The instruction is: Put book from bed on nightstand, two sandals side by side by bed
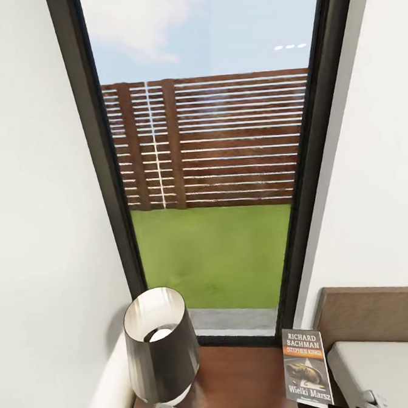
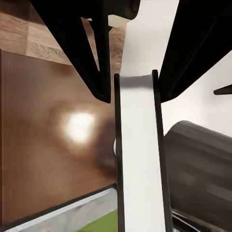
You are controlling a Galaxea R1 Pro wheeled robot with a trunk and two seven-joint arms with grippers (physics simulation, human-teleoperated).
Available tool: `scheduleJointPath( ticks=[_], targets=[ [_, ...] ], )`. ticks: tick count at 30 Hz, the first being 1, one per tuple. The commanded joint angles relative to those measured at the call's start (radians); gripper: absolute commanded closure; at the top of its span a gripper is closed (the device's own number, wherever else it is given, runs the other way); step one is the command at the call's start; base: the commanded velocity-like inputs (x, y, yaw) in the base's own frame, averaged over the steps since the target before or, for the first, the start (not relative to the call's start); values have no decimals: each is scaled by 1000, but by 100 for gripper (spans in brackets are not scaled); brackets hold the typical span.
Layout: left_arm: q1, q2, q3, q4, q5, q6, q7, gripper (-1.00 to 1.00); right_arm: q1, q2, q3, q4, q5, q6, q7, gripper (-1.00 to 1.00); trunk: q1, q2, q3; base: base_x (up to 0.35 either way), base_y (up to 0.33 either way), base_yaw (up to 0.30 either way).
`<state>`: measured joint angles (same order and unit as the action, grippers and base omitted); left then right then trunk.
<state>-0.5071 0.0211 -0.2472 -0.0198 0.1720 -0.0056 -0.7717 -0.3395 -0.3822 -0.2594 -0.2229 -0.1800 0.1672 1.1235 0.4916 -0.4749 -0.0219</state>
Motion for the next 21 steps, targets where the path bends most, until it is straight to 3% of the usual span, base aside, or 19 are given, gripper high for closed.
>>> scheduleJointPath(
  ticks=[1,8,18,21],
  targets=[
    [-1,0,-8,0,9,-1,-3,-100,-1,0,2,1,-9,10,1,100,1,-2,-2,1,0,-242],
    [-1,0,-8,0,9,-1,-3,-100,-1,0,2,1,-9,9,1,100,1,-2,-2,0,0,-247],
    [-1,0,-7,0,11,-1,-3,-100,-1,1,2,0,-9,9,2,100,1,-2,-2,0,0,-21],
    [-1,0,-7,0,11,1,-4,-100,-1,1,2,0,-9,9,1,100,12,-23,-12,0,0,0]
  ],
)
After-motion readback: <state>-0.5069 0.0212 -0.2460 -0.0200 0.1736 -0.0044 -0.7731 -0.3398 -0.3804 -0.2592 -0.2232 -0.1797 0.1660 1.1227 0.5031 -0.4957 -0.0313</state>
